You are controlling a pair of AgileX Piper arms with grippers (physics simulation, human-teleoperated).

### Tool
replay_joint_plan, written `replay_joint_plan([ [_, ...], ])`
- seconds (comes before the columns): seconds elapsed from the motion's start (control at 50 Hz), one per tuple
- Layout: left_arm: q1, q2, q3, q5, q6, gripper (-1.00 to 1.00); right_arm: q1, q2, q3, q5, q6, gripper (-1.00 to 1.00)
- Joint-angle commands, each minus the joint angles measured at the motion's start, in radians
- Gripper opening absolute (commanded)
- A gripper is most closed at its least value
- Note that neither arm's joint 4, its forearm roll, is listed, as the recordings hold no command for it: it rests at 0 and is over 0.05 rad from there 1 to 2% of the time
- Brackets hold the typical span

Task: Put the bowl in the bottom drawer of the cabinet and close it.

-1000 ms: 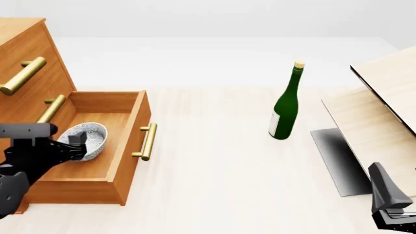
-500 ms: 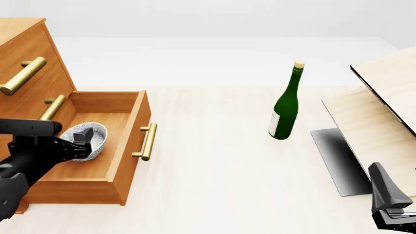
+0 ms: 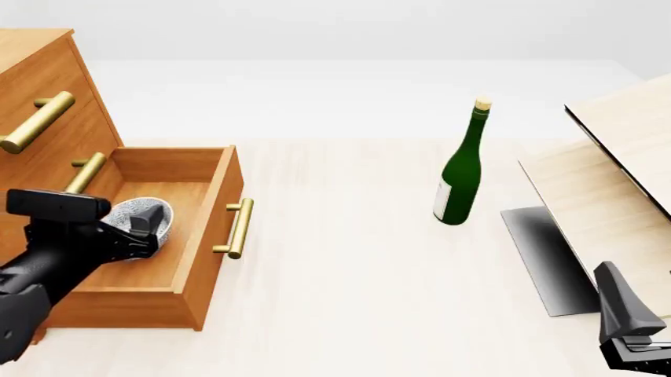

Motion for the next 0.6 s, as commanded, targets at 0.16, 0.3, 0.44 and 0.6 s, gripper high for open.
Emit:
replay_joint_plan([
  [0.16,-0.054,-0.048,-0.001,0.024,-0.009,1.00,0.000,0.000,0.000,0.000,0.000,1.00],
  [0.3,-0.083,-0.067,0.002,0.037,-0.002,1.00,0.000,0.000,0.000,0.000,0.000,1.00],
  [0.44,-0.108,-0.097,-0.003,0.063,0.004,1.00,0.000,0.000,0.000,0.000,0.000,1.00],
  [0.6,-0.138,-0.119,-0.008,0.083,0.008,1.00,0.000,0.000,0.000,0.000,0.000,1.00],
])
